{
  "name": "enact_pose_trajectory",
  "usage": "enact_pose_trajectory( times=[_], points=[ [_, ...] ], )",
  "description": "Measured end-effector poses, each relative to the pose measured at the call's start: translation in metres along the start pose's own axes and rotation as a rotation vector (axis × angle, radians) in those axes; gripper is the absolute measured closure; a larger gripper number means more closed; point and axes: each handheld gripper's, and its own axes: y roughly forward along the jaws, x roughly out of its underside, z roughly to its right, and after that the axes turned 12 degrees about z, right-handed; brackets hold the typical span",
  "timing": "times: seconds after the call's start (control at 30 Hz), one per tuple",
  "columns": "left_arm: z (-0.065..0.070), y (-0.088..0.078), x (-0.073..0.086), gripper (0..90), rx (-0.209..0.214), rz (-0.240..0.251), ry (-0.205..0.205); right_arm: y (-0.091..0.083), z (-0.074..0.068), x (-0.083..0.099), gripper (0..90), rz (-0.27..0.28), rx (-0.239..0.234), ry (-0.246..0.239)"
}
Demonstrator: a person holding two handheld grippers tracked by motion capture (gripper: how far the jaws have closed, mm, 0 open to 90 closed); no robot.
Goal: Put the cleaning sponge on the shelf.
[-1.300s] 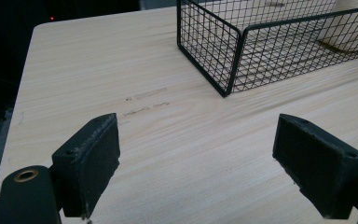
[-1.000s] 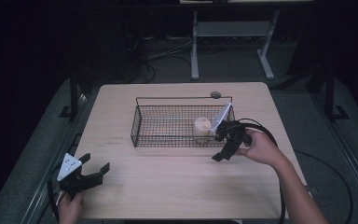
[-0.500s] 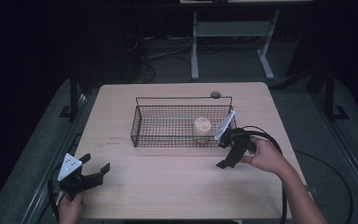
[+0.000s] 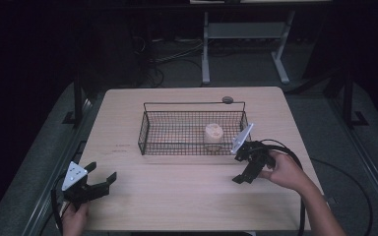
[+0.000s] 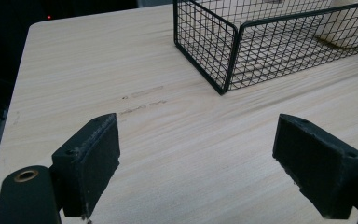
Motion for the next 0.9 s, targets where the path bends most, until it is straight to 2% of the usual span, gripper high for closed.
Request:
enact_pose_trajectory(
  times=[0.73,0.9],
  points=[
    [0.002,0.001,0.000,13.9,0.006,-0.007,0.005,0.003,-0.012,0.030,17.7,0.004,0.001,0.031],
    [0.002,0.001,0.000,14.0,0.007,-0.007,0.005,0.003,-0.015,0.036,17.7,0.019,0.001,0.036]
  ],
)
